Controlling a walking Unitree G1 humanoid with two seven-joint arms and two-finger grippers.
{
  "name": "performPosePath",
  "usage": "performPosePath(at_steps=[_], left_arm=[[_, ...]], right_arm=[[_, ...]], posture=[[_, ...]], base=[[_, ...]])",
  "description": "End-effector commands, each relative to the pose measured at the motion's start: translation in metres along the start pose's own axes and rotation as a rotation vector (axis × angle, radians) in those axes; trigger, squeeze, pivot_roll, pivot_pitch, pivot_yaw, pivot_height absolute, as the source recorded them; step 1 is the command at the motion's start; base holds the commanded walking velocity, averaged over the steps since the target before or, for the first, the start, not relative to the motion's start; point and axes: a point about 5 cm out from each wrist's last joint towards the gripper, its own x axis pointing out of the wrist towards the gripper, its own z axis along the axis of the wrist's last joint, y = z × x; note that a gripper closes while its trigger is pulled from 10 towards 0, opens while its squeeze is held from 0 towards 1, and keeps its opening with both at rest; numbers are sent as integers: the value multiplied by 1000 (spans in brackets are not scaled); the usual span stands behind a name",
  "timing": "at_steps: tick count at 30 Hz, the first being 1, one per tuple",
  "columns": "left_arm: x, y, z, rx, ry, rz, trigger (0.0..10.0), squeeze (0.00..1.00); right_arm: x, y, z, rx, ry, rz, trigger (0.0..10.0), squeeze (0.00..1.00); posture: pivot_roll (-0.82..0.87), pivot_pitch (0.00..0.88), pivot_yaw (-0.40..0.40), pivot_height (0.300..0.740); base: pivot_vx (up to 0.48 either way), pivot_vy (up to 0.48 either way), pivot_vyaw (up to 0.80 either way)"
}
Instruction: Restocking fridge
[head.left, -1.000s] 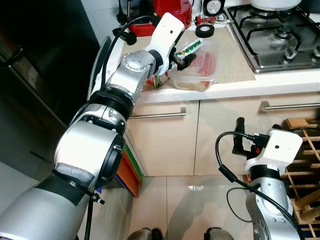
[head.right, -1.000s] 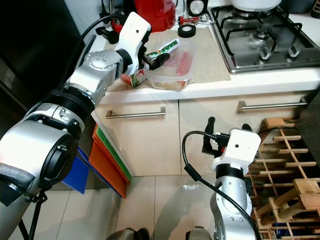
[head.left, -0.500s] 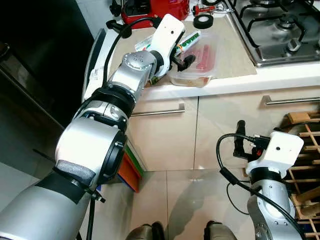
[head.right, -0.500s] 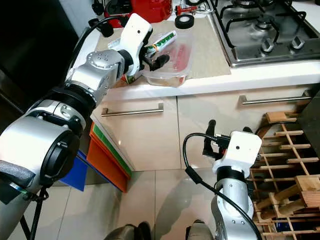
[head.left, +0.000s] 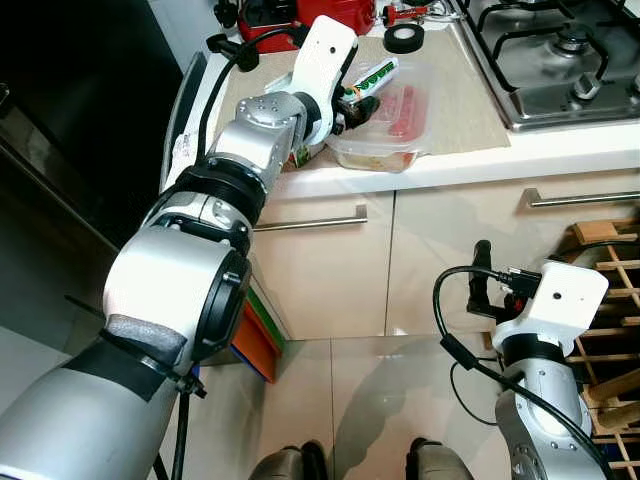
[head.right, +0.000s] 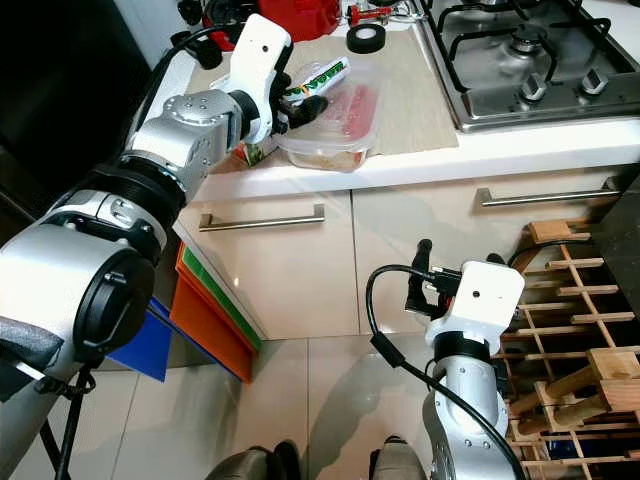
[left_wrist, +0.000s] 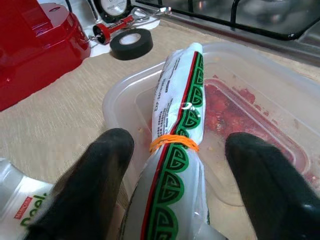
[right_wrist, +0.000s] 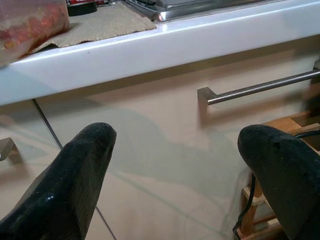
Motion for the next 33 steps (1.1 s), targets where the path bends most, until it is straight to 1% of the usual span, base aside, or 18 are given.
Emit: performPosePath(at_steps=[1,6,11,13,16,18,19,21,22,23,25,27,28,29,30,31,32,33], left_arm=[[-5,8,-26,10,125,13,0,0],[-5,7,-28,50,138,9,0,0],[-5,4,-35,94,176,-19,0,0],[-4,1,-38,99,184,-46,0,0],[-4,0,-39,98,183,-50,0,0],[-4,1,-39,139,172,-28,0,0],[-4,1,-39,139,172,-28,0,0],[-4,-2,-39,84,158,-66,0,0],[-4,-2,-39,84,158,-66,0,0],[-3,-2,-36,67,130,-59,0,0],[-4,1,-33,80,110,-41,0,0],[-4,3,-22,76,38,-45,0,0],[-4,3,-22,76,38,-45,0,0],[-5,6,-16,124,7,-14,0,0],[-5,8,-13,145,-8,7,0,0],[-8,14,-7,223,-39,62,0,0],[-9,16,-1,214,-74,77,0,0],[-9,16,-1,214,-74,77,0,0]], right_arm=[[-1,5,0,22,11,10,10000,0],[0,5,-1,22,19,10,10000,0],[0,5,-2,24,25,8,10000,0],[-1,5,-2,26,26,7,10000,0],[-1,6,-2,26,27,7,10000,0],[0,5,-3,23,31,10,10000,0],[0,5,-3,23,31,10,10000,0],[2,5,-4,20,33,12,10000,0],[2,5,-4,20,33,12,10000,0],[3,5,-5,19,34,13,10000,0],[5,5,-5,19,34,16,10000,0],[9,6,-6,18,31,21,10000,0],[9,6,-6,18,31,21,10000,0],[13,6,-6,16,28,24,10000,0],[14,6,-6,15,27,26,10000,0],[17,7,-6,15,23,32,10000,0],[20,7,-6,13,18,37,10000,0],[20,7,-6,13,18,37,10000,0]], posture=[[-158,172,175,740],[-156,174,175,740],[-154,178,176,740],[-152,181,176,740],[-151,183,174,740],[-149,183,169,740],[-149,183,169,740],[-148,179,165,740],[-148,179,165,740],[-147,176,164,740],[-147,168,161,740],[-145,153,151,740],[-145,153,151,740],[-142,138,145,740],[-142,138,145,740],[-141,126,138,740],[-142,108,126,740],[-142,108,126,740]], base=[[0,0,0],[0,0,0],[0,0,0],[0,0,0],[0,0,0],[0,0,0],[0,0,0],[0,0,0],[0,0,0],[0,0,0],[0,0,0],[0,0,0],[0,0,0],[0,0,0],[0,0,0],[0,0,0],[0,0,0],[0,0,0]])
